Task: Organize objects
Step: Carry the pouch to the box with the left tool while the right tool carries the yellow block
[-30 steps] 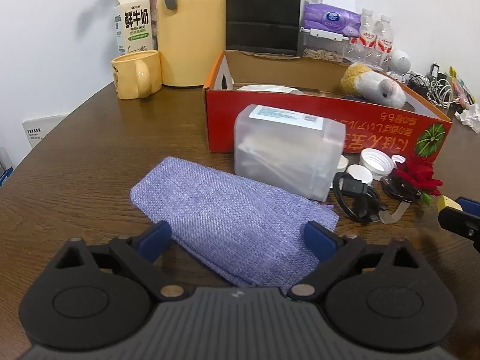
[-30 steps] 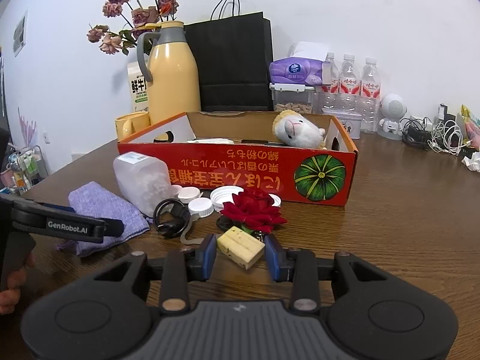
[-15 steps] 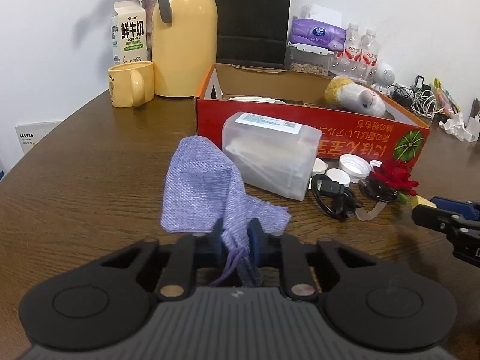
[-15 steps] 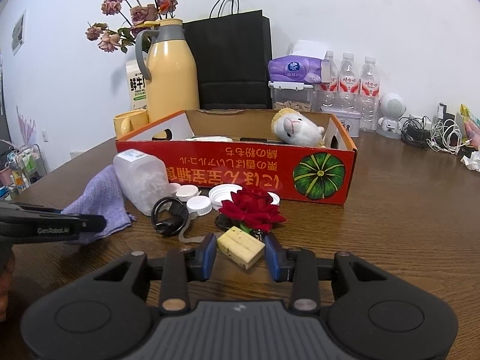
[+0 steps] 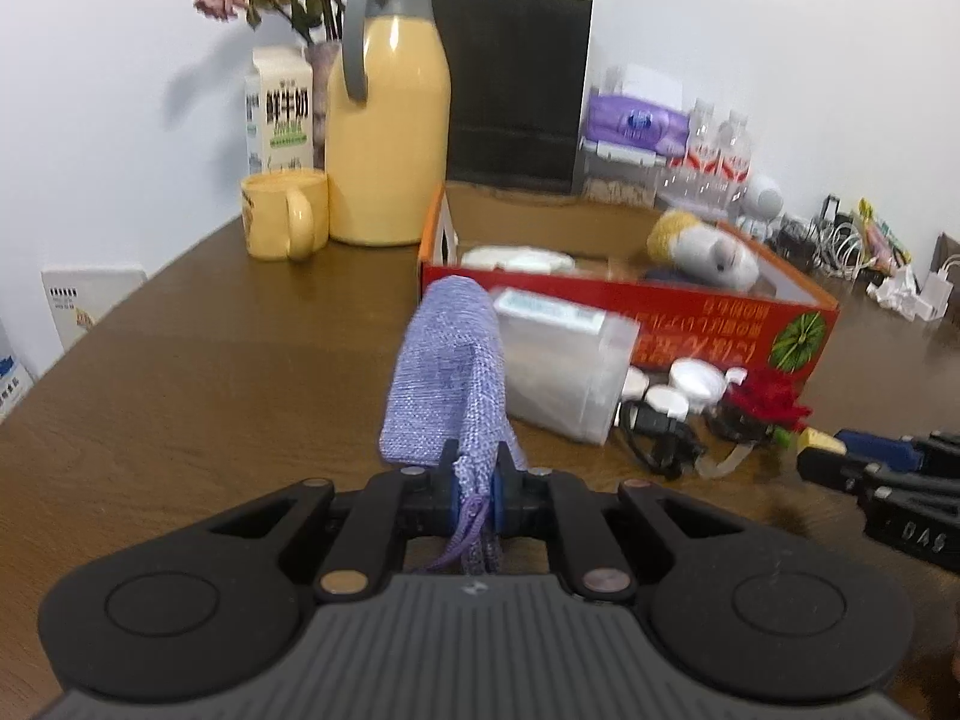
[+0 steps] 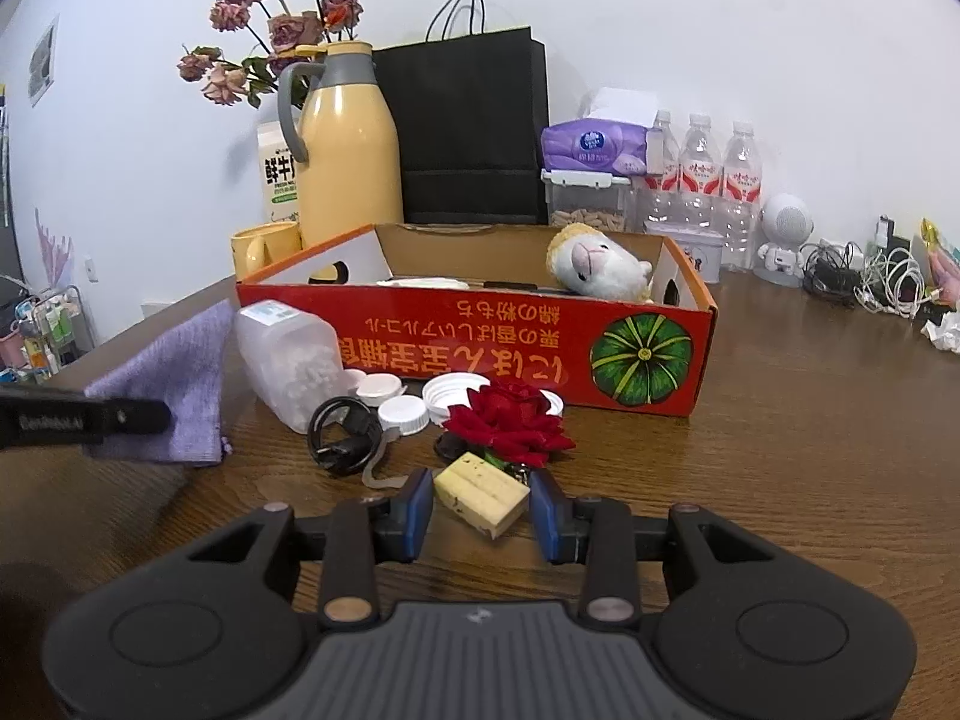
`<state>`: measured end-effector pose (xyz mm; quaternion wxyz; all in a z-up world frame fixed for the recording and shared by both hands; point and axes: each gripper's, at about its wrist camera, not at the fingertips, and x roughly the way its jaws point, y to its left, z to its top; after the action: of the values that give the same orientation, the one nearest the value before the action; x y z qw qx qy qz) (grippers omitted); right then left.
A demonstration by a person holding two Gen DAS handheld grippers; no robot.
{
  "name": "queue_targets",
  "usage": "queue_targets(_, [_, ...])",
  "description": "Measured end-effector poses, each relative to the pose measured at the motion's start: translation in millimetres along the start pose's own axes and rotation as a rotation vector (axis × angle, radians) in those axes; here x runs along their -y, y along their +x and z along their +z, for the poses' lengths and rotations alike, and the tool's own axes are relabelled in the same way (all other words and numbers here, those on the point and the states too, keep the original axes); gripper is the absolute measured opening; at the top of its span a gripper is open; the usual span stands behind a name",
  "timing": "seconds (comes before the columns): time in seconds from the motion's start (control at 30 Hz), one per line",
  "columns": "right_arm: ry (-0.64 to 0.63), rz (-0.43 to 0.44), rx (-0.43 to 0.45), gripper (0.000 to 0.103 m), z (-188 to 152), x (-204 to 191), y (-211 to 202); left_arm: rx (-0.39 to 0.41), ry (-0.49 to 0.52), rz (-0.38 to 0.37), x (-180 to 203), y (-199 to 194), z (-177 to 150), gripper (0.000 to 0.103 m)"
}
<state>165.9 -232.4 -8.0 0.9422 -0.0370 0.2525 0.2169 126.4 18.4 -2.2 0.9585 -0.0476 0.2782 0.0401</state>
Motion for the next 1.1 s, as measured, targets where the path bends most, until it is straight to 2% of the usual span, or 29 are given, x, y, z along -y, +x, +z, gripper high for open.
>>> queue_targets(0.4, [-0.056, 0.018, 0.075, 0.034, 21, -12, -15, 0.166, 0.044, -0.046, 10, -32, 40, 0.009])
queue_targets(0.63, [-0.093, 0.018, 0.133, 0.034, 50, -14, -9, 0.252, 0.082, -0.076, 29, -27, 78, 0.009])
queue_targets(0.87, [-0.117, 0.002, 0.177, 0.034, 86, -12, 13, 0.247, 0.098, -0.118, 51, 2, 104, 0.01])
queue_targets(1.1, [-0.15, -0.008, 0.174, 0.034, 118, -7, 55, 0.185, 0.084, -0.141, 61, 50, 126, 0.01])
